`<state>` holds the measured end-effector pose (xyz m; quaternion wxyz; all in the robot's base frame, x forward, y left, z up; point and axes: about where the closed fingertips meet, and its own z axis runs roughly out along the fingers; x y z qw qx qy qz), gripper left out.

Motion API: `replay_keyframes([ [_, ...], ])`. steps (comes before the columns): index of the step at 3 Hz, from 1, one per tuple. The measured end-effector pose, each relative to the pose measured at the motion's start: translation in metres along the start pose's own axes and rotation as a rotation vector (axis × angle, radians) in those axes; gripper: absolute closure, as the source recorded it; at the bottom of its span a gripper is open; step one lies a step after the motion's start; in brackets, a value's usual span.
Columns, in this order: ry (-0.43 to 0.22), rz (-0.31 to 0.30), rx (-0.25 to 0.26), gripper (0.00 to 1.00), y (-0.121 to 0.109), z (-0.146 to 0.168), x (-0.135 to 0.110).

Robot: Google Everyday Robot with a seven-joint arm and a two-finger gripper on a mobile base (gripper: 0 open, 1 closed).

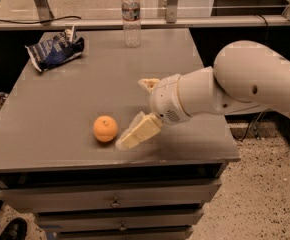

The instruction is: Move orange near blue chip bag

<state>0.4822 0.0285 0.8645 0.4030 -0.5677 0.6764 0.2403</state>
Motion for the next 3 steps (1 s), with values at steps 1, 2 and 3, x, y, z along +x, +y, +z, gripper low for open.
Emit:
replay_keyframes([
  [1, -0.049, 0.037, -0.047, 0.00, 0.010, 0.022, -0.002],
  [2, -0.077, 0.064, -0.073, 0.00, 0.015, 0.037, -0.002],
  [3, -0.106, 0.076, -0.095, 0.16, 0.018, 0.050, -0.006],
])
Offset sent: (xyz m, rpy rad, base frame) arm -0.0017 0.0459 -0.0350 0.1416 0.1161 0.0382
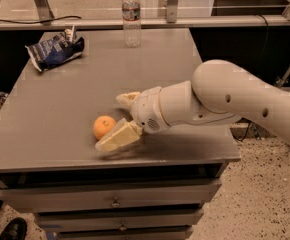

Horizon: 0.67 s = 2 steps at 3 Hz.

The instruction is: Move orange near blue chip bag

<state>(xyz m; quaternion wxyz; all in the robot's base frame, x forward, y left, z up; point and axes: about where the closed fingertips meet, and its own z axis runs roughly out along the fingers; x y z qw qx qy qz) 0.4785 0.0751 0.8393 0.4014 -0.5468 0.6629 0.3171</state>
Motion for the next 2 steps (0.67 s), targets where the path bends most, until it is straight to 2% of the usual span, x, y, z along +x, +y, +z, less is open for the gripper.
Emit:
replay_keyframes([
  [1, -0.014, 0.004, -0.012, 0.41, 0.0013, 0.0074, -0.0025],
  [2, -0.007, -0.001, 0.003, 0.63, -0.0055, 0.0021, -0.0039],
])
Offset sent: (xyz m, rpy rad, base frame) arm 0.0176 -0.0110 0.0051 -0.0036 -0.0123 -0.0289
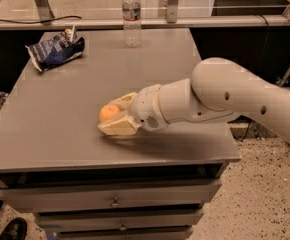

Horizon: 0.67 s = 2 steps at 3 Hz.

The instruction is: Move orange near blue chip bag

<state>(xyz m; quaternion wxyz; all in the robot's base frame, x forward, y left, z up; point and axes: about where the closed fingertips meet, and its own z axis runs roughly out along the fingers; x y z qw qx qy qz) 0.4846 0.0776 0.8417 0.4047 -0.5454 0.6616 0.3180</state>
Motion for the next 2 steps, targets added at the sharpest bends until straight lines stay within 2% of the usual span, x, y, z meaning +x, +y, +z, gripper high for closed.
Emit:
replay_keyframes([
  [1, 0.019, -0.031, 0.038, 0.87, -0.023, -0.020, -0.006],
  [2, 0.047, -0.106, 0.114, 1.00, -0.060, -0.060, -0.031],
])
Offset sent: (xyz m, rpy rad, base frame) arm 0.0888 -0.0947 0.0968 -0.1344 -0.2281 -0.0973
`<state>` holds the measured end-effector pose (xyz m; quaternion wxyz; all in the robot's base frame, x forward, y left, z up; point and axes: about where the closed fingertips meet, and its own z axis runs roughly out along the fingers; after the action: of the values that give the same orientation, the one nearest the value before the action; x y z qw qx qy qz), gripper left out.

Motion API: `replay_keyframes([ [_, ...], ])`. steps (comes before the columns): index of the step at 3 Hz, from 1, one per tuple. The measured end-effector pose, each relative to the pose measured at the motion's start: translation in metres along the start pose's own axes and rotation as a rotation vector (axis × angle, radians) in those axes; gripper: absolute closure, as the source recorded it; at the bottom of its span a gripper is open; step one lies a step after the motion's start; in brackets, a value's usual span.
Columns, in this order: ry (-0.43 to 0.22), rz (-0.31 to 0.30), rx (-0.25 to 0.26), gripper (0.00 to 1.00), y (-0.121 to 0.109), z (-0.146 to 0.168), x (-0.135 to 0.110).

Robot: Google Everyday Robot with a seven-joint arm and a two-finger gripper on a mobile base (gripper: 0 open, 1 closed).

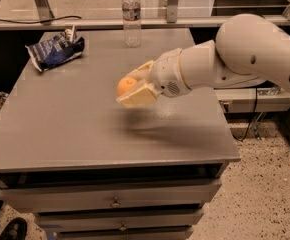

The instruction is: Move orange near blue chip bag

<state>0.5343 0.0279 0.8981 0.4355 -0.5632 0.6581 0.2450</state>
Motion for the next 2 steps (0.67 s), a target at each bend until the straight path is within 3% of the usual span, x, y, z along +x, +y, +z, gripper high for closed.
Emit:
replay_keyframes([
  [1, -0.001, -0.002, 0.000, 1.00, 0.000, 0.001, -0.001],
  [2, -0.026, -0.016, 0.003, 1.00, -0.028, 0.020, -0.001],
])
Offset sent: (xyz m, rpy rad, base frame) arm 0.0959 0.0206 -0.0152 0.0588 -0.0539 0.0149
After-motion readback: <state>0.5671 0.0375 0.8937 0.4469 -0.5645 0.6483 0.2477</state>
